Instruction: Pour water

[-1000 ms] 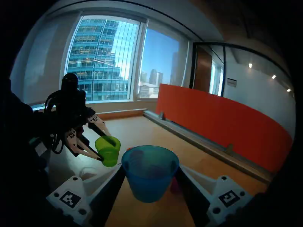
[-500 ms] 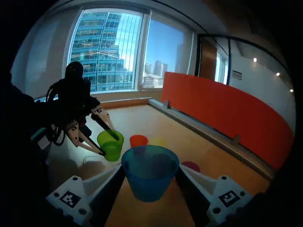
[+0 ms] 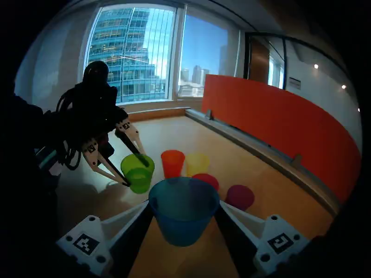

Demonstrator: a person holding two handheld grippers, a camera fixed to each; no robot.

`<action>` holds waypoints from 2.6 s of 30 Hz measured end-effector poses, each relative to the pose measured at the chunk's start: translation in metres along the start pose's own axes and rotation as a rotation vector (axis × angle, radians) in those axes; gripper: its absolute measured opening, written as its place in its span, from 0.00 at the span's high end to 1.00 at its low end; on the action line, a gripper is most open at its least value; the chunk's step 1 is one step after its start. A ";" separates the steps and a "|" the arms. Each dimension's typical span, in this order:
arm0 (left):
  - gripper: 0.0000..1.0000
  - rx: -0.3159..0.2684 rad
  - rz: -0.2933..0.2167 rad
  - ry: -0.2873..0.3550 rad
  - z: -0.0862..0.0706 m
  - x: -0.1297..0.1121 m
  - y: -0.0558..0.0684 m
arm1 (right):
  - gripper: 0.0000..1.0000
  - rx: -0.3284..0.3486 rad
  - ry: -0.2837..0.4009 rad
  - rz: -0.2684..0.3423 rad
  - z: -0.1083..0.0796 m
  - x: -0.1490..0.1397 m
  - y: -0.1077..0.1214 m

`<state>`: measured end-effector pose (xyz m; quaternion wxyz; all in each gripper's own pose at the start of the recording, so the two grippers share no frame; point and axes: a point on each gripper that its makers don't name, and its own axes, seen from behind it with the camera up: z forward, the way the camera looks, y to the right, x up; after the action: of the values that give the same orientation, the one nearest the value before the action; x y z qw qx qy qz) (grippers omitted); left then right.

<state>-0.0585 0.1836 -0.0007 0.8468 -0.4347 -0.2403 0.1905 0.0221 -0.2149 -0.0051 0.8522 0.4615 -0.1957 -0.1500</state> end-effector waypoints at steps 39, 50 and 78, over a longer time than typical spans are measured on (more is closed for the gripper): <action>0.17 -0.045 -0.017 -0.070 0.038 -0.032 -0.003 | 0.10 0.018 -0.069 0.025 0.027 -0.045 -0.001; 0.17 -0.047 -0.027 -0.070 0.035 -0.036 -0.003 | 0.10 0.021 -0.077 0.024 0.031 -0.050 -0.004; 0.16 -0.063 -0.028 -0.090 0.033 -0.040 0.000 | 0.10 0.025 -0.092 0.020 0.035 -0.059 -0.010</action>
<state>-0.1100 0.1840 0.0066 0.8237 -0.4485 -0.2900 0.1903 -0.0464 -0.2198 -0.0076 0.8380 0.4625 -0.2413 -0.1601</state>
